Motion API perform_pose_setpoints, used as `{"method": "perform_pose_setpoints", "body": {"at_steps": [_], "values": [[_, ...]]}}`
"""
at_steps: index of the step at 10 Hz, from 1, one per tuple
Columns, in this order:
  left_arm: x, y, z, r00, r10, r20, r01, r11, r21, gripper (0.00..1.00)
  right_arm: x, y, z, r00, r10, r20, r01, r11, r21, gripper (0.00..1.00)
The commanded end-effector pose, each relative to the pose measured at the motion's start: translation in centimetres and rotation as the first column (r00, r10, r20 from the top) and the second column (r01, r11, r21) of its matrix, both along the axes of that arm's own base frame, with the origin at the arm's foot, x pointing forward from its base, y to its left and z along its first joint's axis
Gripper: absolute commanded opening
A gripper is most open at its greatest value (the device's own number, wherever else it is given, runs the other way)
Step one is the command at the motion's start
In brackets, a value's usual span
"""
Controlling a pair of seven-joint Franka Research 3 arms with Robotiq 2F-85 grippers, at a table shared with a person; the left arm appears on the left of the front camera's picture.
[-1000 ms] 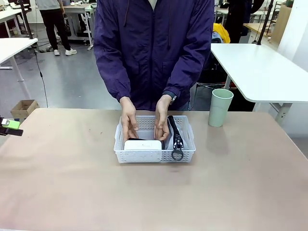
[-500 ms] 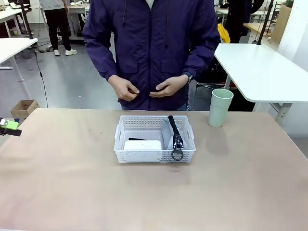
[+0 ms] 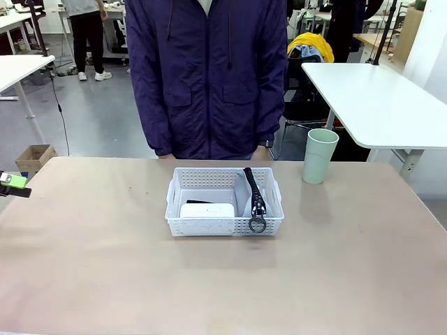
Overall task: Efficiently arrange items inside the basket to fit them all.
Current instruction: Pick up the Reusable plastic cup and place it inside the Organizing basket.
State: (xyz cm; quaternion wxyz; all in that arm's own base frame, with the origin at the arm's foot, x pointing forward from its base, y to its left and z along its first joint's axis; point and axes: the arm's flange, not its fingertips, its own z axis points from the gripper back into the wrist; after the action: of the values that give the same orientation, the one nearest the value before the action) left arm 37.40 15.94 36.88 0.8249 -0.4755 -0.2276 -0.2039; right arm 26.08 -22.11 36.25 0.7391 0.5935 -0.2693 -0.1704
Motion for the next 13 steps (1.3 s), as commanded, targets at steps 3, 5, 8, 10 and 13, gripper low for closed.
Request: {"method": "perform_pose_setpoints", "body": {"at_steps": [3,5,8,10,13], "values": [[-0.3,-0.1,0.1,1.000,0.001,0.000,-0.001,1.000,0.002,1.00,8.3,7.6,0.5,0.939,0.295,0.179,-0.178,0.859,-0.480,1.00],[-0.3,-0.1,0.1,1.000,0.001,0.000,-0.001,1.000,0.002,1.00,11.5,11.3,-1.6,0.848,0.447,0.285,-0.156,0.724,-0.672,1.00],[-0.3,-0.1,0.1,1.000,0.001,0.000,-0.001,1.000,0.002,1.00,14.0,14.3,-3.8,0.747,0.582,0.321,-0.150,0.618,-0.771,1.00],[-0.3,-0.1,0.1,1.000,0.001,0.000,-0.001,1.000,0.002,1.00,12.8,14.3,-2.3,0.760,0.596,0.261,-0.199,0.594,-0.779,1.00],[-0.3,-0.1,0.1,1.000,0.001,0.000,-0.001,1.000,0.002,1.00,14.0,15.2,-4.1,0.759,0.594,0.268,-0.142,0.553,-0.821,1.00]]}}
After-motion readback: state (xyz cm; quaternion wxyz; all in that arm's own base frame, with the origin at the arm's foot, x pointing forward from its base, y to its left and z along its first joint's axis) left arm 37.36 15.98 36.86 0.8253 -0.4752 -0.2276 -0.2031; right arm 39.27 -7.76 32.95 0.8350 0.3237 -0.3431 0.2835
